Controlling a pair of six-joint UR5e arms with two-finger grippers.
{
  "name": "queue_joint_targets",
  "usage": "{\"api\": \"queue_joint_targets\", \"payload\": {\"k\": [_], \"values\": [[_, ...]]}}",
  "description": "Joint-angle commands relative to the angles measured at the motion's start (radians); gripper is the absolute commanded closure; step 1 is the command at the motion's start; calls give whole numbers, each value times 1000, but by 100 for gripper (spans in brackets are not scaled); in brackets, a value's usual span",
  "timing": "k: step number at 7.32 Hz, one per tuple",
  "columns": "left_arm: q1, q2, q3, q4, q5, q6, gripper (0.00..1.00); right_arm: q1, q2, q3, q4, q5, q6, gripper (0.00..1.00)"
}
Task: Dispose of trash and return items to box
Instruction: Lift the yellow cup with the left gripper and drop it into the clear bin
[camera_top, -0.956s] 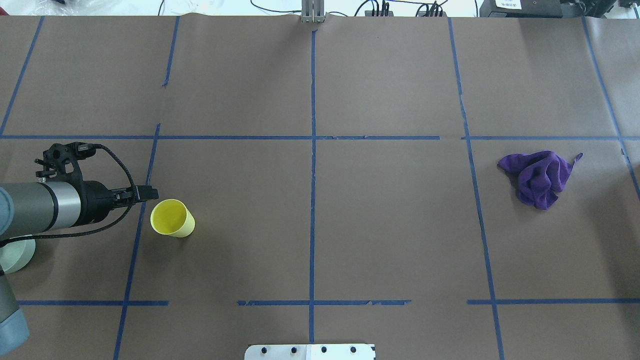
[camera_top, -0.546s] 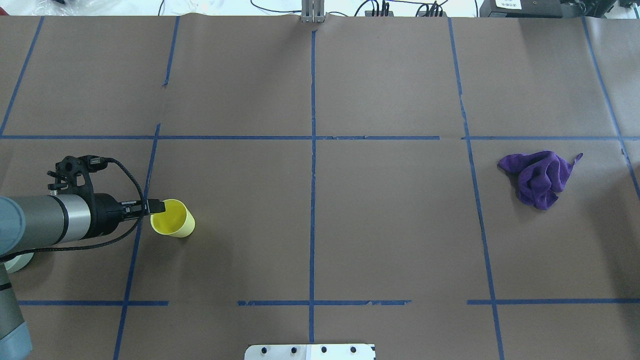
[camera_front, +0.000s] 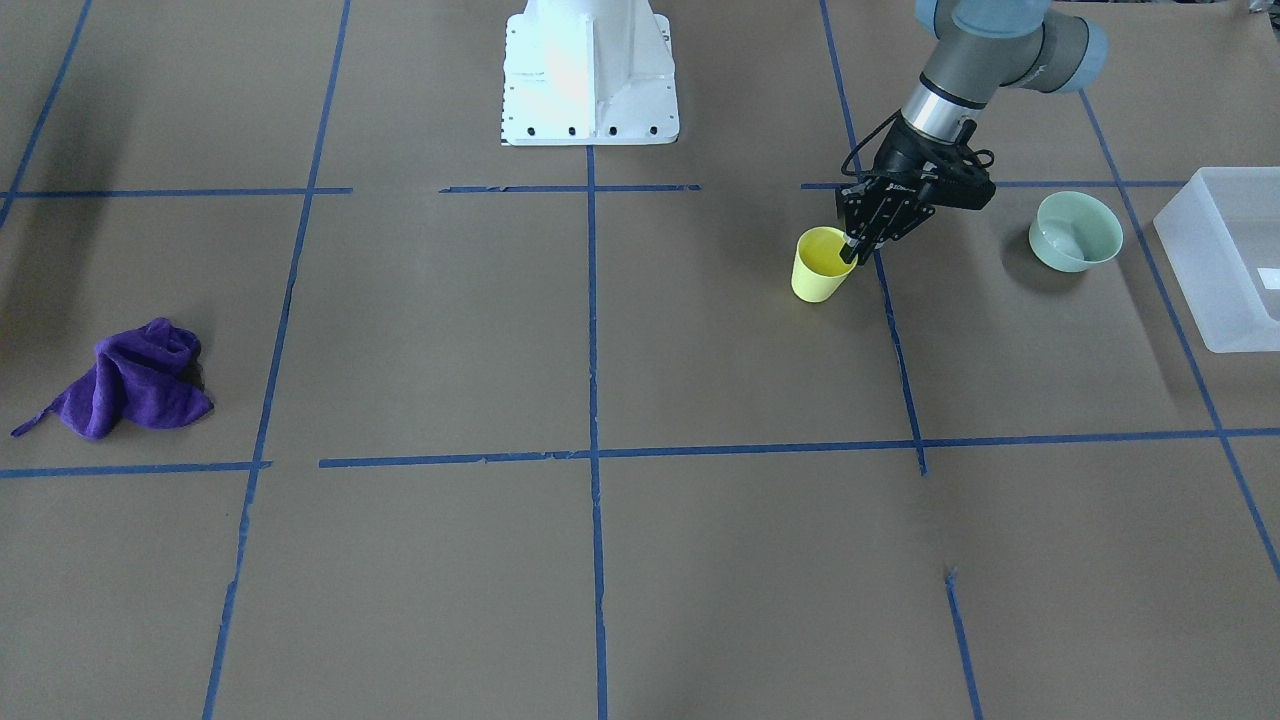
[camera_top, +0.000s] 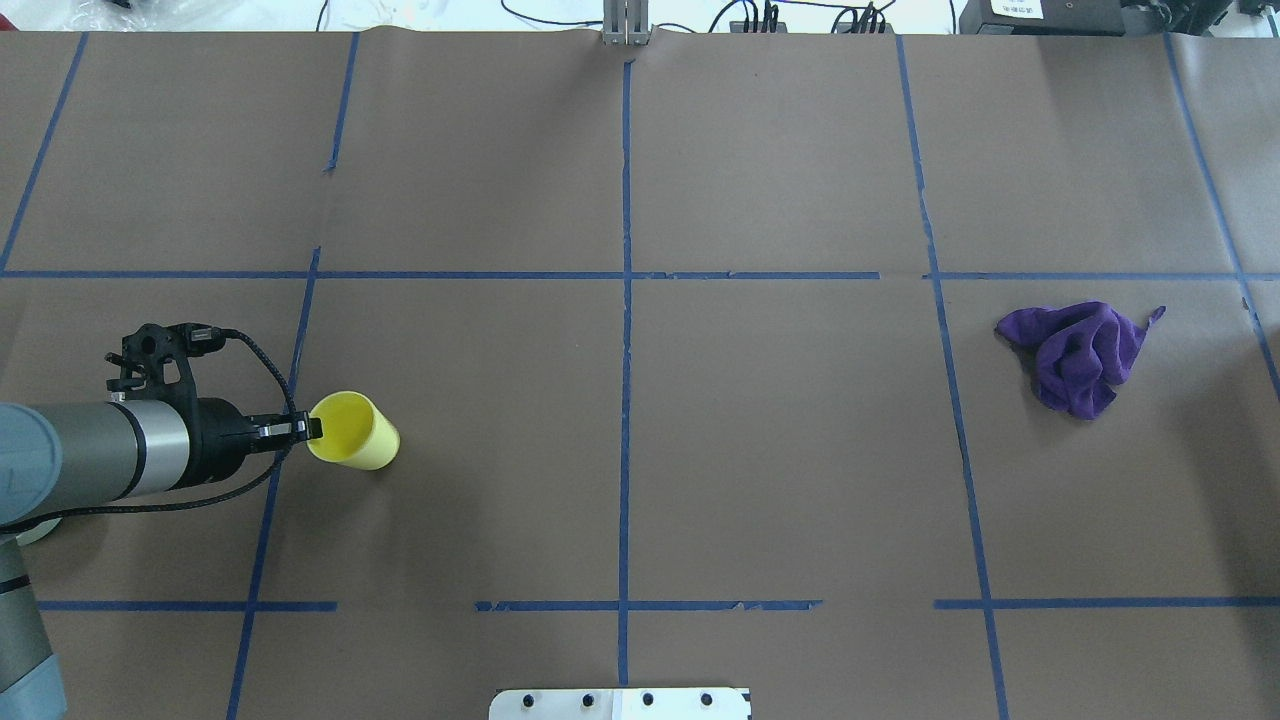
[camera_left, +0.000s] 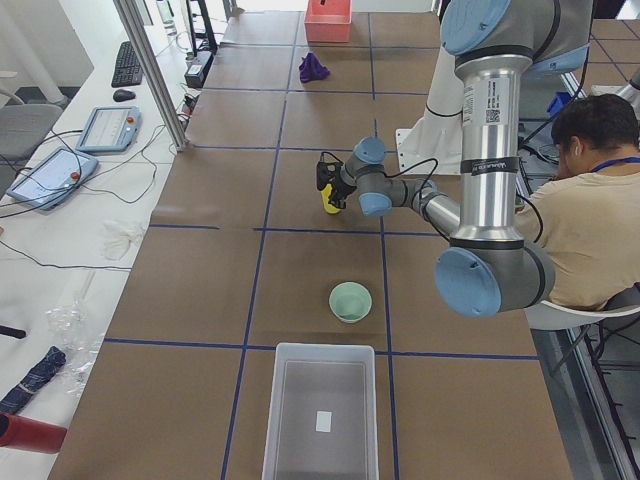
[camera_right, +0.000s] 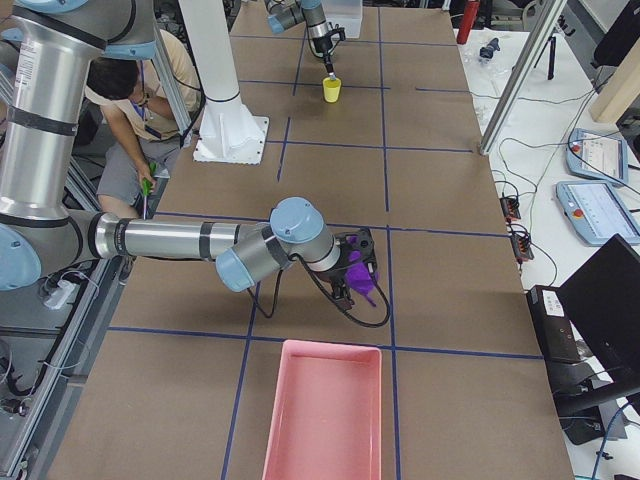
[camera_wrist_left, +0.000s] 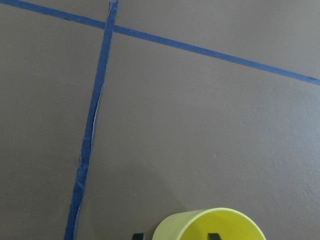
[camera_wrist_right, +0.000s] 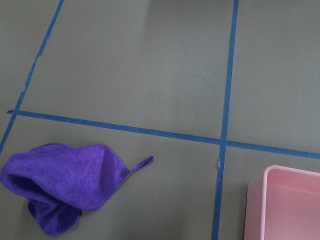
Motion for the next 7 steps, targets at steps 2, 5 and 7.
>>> {"api": "queue_joint_targets", "payload": {"k": [2, 5, 7], "values": [[-126, 41, -48, 1, -66, 175, 100, 0, 2, -3, 46, -3, 17, 0], [-586, 181, -66, 0, -403, 758, 100, -3, 11, -3, 49, -3, 11, 0], [-877, 235, 83, 0, -554, 1268, 100, -5, 14, -3, 83, -5, 6, 0]]}}
